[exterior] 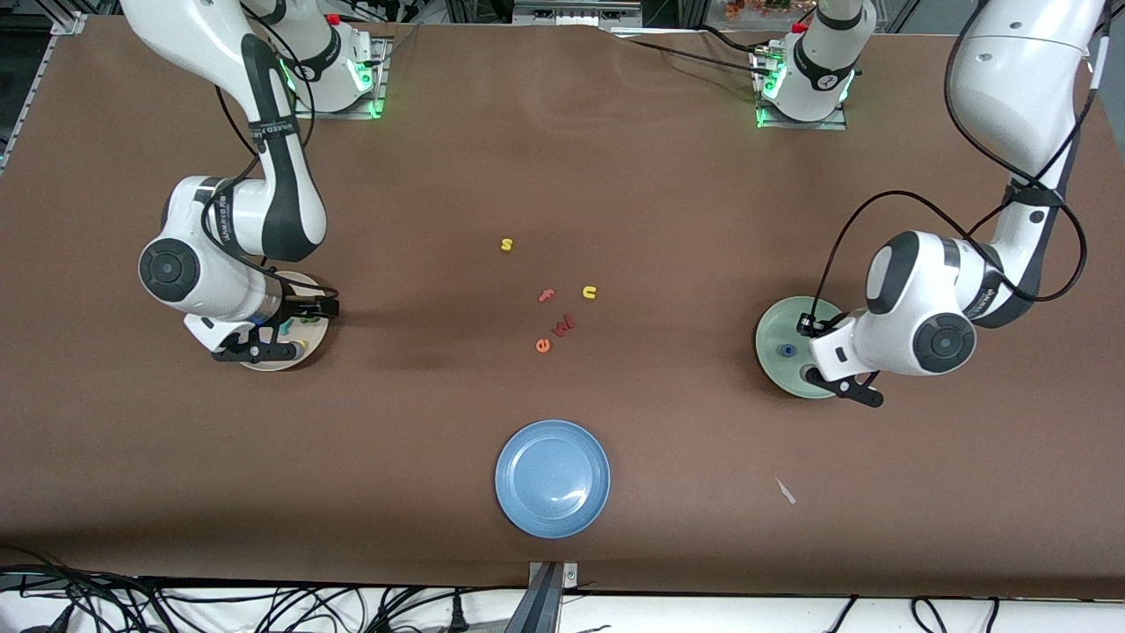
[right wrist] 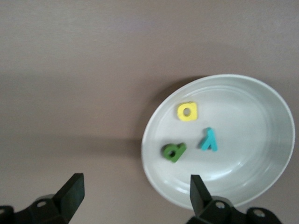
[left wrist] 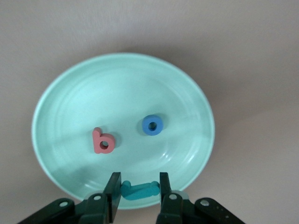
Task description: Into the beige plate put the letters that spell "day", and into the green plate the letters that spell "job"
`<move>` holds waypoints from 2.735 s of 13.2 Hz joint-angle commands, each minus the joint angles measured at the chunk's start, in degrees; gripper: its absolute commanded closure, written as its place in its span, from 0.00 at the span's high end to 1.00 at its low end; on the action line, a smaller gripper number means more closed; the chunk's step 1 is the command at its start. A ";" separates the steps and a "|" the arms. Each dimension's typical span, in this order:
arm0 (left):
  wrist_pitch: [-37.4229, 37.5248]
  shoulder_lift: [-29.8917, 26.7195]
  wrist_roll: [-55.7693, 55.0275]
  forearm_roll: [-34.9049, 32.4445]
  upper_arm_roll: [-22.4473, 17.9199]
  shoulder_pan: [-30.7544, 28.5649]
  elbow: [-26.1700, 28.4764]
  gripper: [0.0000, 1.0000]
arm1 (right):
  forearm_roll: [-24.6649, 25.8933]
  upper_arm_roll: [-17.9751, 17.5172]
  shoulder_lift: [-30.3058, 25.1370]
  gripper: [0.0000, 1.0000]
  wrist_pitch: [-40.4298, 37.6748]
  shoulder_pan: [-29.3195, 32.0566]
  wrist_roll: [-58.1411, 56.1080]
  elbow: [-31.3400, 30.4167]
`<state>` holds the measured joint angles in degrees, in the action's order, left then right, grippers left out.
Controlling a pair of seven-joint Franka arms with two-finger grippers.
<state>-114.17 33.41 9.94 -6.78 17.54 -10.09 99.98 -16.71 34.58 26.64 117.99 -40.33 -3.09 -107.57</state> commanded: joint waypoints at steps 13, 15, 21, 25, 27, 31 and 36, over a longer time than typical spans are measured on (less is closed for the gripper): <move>8.67 -6.43 -3.77 -0.95 2.06 -1.07 -5.56 1.00 | 2.28 -4.14 -6.84 1.00 -22.10 1.37 5.64 12.83; 13.34 -7.39 -4.84 -0.95 2.32 -1.07 -9.87 1.00 | 8.76 -15.45 -10.88 1.00 -21.67 11.10 5.64 12.04; 20.03 -17.49 -5.11 -0.16 2.85 -0.90 -12.52 1.00 | 15.83 -28.16 -21.44 1.00 -24.28 25.55 5.03 10.54; 26.88 -17.59 -5.02 -0.07 2.85 -0.81 -19.99 1.00 | 18.19 -28.08 -24.43 1.00 -28.08 27.24 3.62 11.59; 27.68 -17.59 -5.11 1.06 3.12 -0.90 -22.36 1.00 | 18.11 -28.17 -25.31 1.00 -28.17 28.11 3.01 11.60; 32.26 -17.76 -4.84 2.39 1.28 0.85 -27.47 1.00 | 18.20 -28.17 -25.32 1.00 -29.49 28.91 -0.25 12.83; 29.03 -28.19 -5.11 9.66 -15.67 13.07 -16.44 1.00 | 17.67 -28.17 -24.97 1.00 -28.52 28.82 1.42 12.83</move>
<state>-82.65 12.31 5.00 -0.96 6.05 1.27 75.10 0.73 7.55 2.02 89.53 -12.53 -2.24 -94.84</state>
